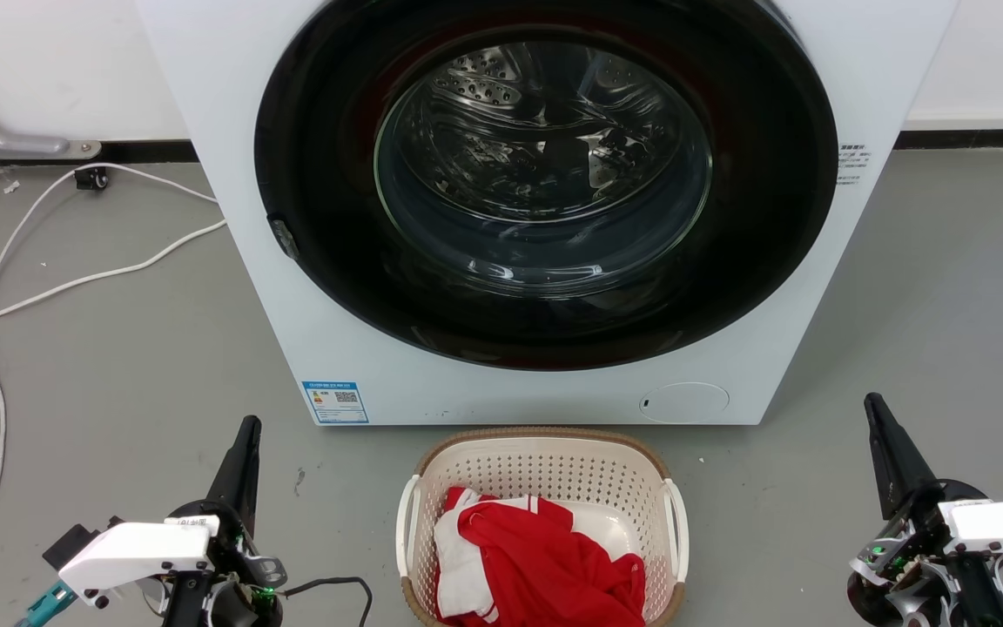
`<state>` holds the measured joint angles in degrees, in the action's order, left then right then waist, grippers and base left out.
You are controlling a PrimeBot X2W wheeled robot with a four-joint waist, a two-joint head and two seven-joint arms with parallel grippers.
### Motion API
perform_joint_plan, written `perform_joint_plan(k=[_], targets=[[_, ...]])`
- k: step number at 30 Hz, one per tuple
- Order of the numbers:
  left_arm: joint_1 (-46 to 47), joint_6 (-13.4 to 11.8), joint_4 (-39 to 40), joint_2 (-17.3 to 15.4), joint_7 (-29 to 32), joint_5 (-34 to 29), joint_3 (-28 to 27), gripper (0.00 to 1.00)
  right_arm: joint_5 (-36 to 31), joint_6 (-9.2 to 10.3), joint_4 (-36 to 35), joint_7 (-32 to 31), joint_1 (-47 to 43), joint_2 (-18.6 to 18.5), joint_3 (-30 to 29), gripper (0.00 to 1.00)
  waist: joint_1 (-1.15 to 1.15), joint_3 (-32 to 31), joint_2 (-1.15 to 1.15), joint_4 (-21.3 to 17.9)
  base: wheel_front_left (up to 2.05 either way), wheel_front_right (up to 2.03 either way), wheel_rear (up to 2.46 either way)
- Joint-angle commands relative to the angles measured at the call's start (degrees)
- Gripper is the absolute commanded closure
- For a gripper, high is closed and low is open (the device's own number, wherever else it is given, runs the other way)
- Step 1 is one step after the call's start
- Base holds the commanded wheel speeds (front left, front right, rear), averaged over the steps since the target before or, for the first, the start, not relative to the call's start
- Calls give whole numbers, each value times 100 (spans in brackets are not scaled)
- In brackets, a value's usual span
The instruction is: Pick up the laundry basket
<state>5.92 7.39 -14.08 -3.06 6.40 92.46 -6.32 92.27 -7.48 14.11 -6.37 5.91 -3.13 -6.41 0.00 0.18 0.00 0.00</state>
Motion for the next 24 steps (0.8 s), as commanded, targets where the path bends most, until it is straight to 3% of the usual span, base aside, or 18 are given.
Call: perform_joint_plan(k=[1,24], targets=[[60,19,-7,1,9,-23,-19,100,-8,-2,8,-17,69,22,-8,100,0,0,0,0,0,0,0],[61,19,-8,5,18,-31,-26,100,-14,-2,7,-19,70,24,-13,100,0,0,0,0,0,0,0]])
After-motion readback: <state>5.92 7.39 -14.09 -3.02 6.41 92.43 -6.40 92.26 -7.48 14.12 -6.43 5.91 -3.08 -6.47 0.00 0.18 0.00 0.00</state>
